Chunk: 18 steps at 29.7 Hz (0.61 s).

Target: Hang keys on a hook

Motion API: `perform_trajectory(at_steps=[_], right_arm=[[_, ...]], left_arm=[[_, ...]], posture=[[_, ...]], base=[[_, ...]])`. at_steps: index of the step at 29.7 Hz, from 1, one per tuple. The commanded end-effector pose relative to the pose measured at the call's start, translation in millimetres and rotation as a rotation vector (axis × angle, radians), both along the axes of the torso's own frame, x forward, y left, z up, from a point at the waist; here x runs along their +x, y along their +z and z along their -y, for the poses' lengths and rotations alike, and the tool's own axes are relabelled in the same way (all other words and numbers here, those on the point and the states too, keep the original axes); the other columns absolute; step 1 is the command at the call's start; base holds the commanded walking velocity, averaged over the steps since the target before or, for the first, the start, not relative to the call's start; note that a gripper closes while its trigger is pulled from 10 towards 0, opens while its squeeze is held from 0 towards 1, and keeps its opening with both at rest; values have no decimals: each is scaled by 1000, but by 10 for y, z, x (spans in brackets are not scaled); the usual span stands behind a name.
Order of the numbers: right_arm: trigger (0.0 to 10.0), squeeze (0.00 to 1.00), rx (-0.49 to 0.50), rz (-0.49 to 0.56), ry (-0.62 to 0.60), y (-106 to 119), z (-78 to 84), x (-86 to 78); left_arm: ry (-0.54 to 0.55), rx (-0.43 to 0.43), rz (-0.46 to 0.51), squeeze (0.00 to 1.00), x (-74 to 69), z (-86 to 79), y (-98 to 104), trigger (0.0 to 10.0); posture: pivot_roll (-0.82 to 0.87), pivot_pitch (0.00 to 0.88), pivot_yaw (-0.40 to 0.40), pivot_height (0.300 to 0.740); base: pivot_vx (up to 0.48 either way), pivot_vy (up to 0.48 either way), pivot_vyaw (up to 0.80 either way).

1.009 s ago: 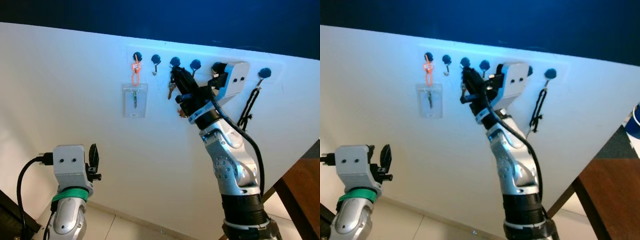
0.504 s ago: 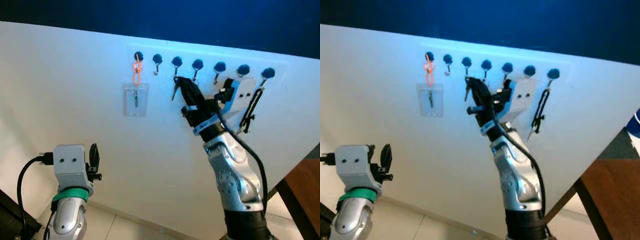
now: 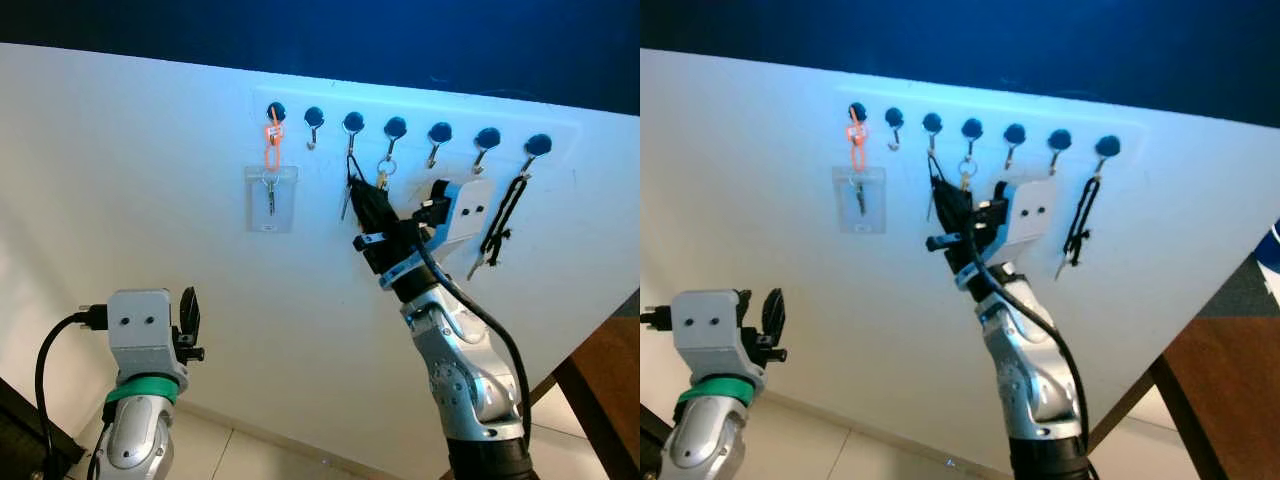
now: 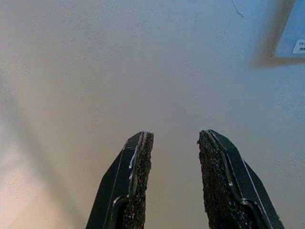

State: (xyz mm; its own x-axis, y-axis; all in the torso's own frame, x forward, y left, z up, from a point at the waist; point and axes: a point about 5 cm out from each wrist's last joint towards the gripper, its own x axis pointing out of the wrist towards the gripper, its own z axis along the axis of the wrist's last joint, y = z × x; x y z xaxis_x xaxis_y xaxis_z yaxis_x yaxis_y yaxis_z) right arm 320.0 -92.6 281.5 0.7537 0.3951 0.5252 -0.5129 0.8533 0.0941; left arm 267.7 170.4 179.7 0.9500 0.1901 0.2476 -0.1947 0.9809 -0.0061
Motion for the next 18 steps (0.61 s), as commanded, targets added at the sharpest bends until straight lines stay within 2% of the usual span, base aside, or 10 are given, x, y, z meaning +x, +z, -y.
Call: perform_trajectory(at_steps=[1, 5, 7, 8, 9, 11, 12, 14, 18], right_arm=[[10000, 0, -28, -33, 10, -98, -33, -15], [10000, 0, -66, -41, 29, -160, -82, -39], [10000, 0, -89, -51, 38, -202, -107, -49], [10000, 0, -93, -56, 36, -210, -109, -47], [10000, 0, -93, -56, 36, -210, -109, -47], [10000, 0, -94, -57, 33, -210, -105, -43], [10000, 0, -94, -57, 33, -210, -105, -43], [10000, 0, -96, -59, 24, -211, -93, -21], [10000, 0, -97, -59, 17, -210, -83, -12]], left_arm=[[0, -1, -9, 0, -30, -11, -12, 10000], [0, -3, -1, 0, -31, -12, -1, 10000], [-44, -29, 36, 0, -38, 24, 46, 10000], [-257, -74, 128, 0, -99, 233, 194, 10000], [-257, -74, 128, 0, -99, 233, 194, 10000], [-458, -62, 165, 0, -180, 433, 279, 10000], [-458, -62, 165, 0, -180, 433, 279, 10000], [-627, 1, 151, 0, -256, 629, 298, 10000], [-690, -6, 158, 0, -287, 698, 335, 10000]], posture=[[-180, 130, 81, 740], [-180, 130, 81, 740], [-180, 130, 81, 740], [-180, 130, 81, 740], [-180, 130, 81, 740], [-180, 130, 81, 740], [-180, 130, 81, 740], [-176, 125, 82, 740], [-176, 125, 82, 740]], base=[[0, 0, 0], [0, 0, 0], [0, 0, 0], [0, 0, 0], [0, 0, 0], [0, 0, 0], [0, 0, 0], [0, 0, 0], [0, 0, 0]])
